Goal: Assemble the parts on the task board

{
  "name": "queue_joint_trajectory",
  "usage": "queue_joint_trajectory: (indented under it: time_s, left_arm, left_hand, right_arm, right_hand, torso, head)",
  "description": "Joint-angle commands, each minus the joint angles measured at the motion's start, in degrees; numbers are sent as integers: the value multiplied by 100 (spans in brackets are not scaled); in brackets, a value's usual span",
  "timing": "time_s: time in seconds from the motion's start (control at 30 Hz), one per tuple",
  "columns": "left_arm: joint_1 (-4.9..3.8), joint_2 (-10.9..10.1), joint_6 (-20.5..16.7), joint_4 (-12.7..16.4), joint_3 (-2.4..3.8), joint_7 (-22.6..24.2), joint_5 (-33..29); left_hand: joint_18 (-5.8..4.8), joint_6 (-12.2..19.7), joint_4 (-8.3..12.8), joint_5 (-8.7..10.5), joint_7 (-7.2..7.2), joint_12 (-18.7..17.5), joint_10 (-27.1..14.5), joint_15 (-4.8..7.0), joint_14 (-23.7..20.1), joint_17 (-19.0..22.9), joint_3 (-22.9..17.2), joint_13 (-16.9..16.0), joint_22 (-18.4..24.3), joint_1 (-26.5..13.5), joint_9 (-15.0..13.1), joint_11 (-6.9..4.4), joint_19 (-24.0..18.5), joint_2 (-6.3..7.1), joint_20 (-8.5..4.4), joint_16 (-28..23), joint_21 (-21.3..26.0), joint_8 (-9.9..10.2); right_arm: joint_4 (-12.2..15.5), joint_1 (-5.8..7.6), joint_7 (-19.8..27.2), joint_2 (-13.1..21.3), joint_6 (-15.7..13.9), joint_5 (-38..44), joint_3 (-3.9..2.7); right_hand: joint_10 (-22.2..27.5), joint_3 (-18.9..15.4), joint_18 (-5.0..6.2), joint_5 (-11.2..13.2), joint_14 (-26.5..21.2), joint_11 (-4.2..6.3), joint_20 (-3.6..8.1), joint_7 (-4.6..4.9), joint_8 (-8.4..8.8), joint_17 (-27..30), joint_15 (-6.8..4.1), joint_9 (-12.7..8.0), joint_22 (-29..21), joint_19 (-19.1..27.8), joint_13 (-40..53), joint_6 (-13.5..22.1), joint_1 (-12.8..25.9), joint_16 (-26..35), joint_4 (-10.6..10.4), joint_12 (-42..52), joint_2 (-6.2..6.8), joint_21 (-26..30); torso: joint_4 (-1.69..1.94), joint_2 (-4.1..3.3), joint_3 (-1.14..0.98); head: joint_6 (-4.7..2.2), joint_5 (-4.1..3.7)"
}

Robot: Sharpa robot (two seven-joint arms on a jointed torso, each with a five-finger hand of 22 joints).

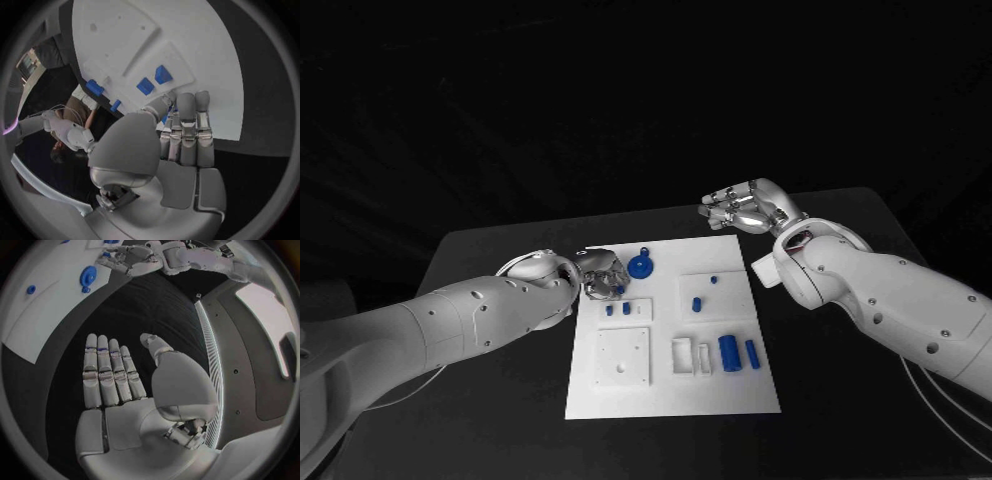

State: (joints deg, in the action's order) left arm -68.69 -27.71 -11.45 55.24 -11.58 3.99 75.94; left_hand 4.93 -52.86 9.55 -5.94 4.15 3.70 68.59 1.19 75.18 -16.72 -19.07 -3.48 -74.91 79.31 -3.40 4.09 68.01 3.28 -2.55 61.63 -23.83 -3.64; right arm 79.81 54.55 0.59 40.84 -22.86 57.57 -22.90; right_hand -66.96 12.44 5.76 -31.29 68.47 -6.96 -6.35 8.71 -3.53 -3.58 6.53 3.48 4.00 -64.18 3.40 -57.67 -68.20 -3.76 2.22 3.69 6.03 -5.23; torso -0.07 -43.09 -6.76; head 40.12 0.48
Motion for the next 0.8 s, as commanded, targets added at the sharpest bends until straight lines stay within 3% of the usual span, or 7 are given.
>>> queue_joint_trajectory:
  time_s: [0.03,0.2,0.33,0.5,0.63,0.67,0.8]
  left_arm:
    - [7,-9,-169,-8,-4,-33,-100]
    - [7,-34,-288,-25,-2,-61,-149]
    - [6,-58,-348,-51,0,-84,-176]
    - [5,-124,-409,-73,9,-97,-190]
    - [1,-241,-534,-49,63,-38,-261]
    - [1,-276,-582,-42,86,-17,-318]
    - [-20,-450,-926,17,190,234,-889]
  left_hand:
    - [100,202,-19,33,-1,-39,-144,-19,-87,20,-52,14,-116,9,11,63,-47,82,35,-25,49,40]
    - [141,446,-49,-9,-3,-39,-331,-64,-157,63,-34,14,-116,59,22,122,-72,157,81,-37,91,50]
    - [159,469,-55,-58,-6,-40,-421,-82,-200,87,-20,14,-122,98,22,155,-87,188,100,-36,102,50]
    - [188,229,-27,-70,78,-40,-482,-95,-244,114,-62,14,-137,181,11,176,-114,184,115,-15,81,36]
    - [195,-413,41,-73,188,-42,-389,-81,-307,155,-233,15,-148,190,-13,155,-197,193,106,-51,-9,7]
    - [193,-504,61,-74,224,-40,-365,-76,-345,183,-270,15,-148,195,-17,152,-234,198,102,-104,-24,-1]
    - [152,-541,60,-7,265,-42,-214,-60,-443,328,-344,15,-118,121,-16,121,-427,203,100,-401,-27,5]
  right_arm:
    - [3,-4,32,3,67,44,-2]
    - [-4,-4,4,8,66,73,-2]
    - [-18,-5,-33,14,111,111,-2]
    - [-81,-6,-63,33,362,261,-2]
    - [-227,-8,-20,55,706,672,-2]
    - [-268,-9,-11,58,784,818,-2]
    - [-407,-22,-9,83,1091,1761,-1]
  right_hand:
    - [47,-4,79,-30,-55,7,-5,0,5,10,6,1,-8,39,-8,66,34,24,-7,-37,18,30]
    - [77,-43,76,-31,-89,-4,-17,7,6,10,18,0,-9,64,-8,105,28,23,-4,-36,18,39]
    - [86,-79,78,-22,-88,-8,-21,11,8,9,18,-2,-7,75,-8,139,17,23,6,-37,17,38]
    - [57,0,94,53,36,10,19,2,2,0,-28,2,7,-7,-8,52,-80,10,118,-38,0,-16]
    - [-37,441,120,257,408,64,176,-46,5,-21,-168,7,31,-288,-12,-220,-240,17,425,-44,17,-171]
    - [-100,519,154,361,616,99,253,-64,-17,-62,-255,18,75,-463,-8,-301,-317,-57,505,-37,-4,-279]
    - [-298,545,139,682,1316,210,558,-137,-22,-268,-529,21,313,-1012,-7,-545,-472,-250,772,-36,15,-756]
  torso:
    - [0,-1,-1]
    - [-2,0,-1]
    - [-3,2,-1]
    - [-2,2,1]
    - [6,2,12]
    - [6,5,15]
    - [10,10,10]
  head:
    - [-1,-4]
    - [-5,-4]
    - [-14,-12]
    - [-26,-21]
    - [-60,-41]
    - [-72,-63]
    - [-138,-157]
